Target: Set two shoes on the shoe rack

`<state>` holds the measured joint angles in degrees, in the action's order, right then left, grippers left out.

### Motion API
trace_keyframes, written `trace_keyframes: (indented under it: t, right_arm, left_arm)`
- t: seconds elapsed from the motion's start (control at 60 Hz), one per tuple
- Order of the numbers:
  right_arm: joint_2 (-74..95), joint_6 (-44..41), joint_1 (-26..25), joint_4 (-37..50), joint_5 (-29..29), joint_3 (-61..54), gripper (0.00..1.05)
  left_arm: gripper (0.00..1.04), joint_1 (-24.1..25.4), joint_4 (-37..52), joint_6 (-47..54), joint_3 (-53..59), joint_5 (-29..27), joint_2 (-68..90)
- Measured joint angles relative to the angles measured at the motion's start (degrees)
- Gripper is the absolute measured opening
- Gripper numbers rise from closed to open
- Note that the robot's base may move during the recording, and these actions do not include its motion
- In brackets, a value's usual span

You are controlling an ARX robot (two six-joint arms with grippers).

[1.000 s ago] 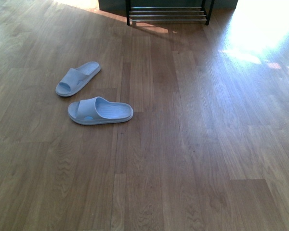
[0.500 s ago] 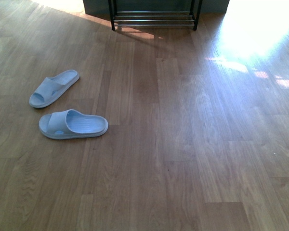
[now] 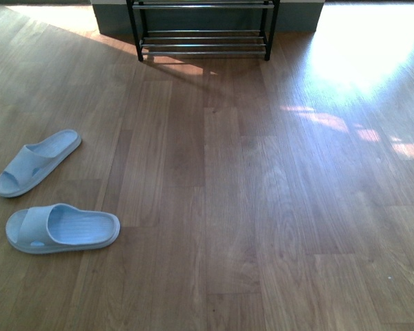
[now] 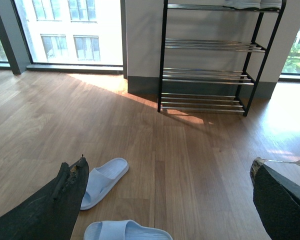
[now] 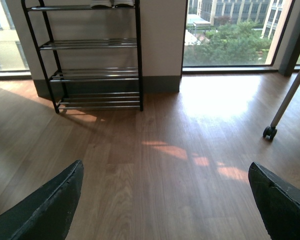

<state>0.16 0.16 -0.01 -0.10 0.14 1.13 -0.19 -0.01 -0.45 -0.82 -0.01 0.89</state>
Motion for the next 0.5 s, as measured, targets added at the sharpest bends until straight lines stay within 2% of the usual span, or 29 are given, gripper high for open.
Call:
trace_keyframes:
  t: [0.5]
  right_arm:
    - [0.0,0.0,0.0,0.0,0.0,0.0,0.96]
  left_arm:
    - [0.95,0.0,0.0,0.0,0.0,0.0,0.0]
